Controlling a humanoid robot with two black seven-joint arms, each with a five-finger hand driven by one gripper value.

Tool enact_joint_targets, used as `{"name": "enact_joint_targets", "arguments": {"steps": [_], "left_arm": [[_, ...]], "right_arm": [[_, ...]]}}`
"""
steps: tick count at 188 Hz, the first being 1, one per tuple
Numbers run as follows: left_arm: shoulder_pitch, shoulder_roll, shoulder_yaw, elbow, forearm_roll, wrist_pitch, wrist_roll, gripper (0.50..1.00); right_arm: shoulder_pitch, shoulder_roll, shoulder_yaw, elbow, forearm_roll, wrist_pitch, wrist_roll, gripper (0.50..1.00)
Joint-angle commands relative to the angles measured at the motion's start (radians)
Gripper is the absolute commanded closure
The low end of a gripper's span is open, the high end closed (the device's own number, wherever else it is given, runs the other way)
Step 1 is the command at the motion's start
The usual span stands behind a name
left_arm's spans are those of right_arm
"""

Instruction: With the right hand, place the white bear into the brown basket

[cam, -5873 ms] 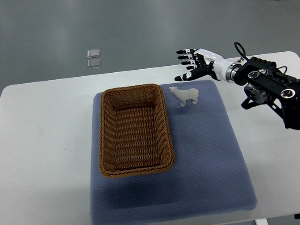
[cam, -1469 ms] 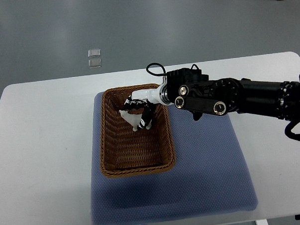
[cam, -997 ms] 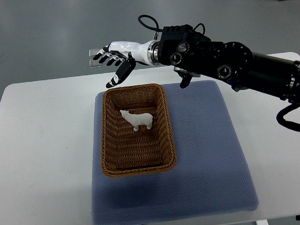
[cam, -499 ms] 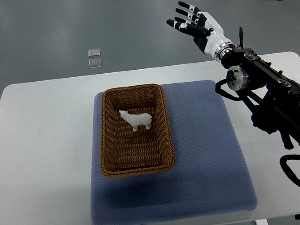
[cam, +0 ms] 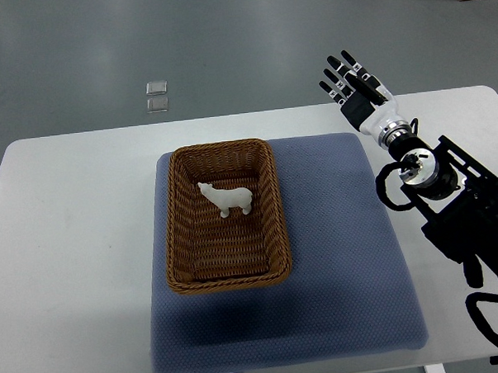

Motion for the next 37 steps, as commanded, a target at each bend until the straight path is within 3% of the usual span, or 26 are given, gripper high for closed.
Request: {"name": "enact_joint_targets", "arguments": {"steps": [1, 37], "left_arm": [[0.0, 0.0, 0.0, -0.001, 0.0, 0.0, 0.0, 0.5], [0.0, 0.0, 0.0, -0.001, 0.0, -0.001, 0.0, 0.5]], "right_arm": [[-0.001, 0.0, -0.001, -0.01, 0.0, -0.003, 0.0, 0.576], [0.001, 0.0, 0.002, -0.019, 0.001, -0.004, 0.002, 0.576]]}}
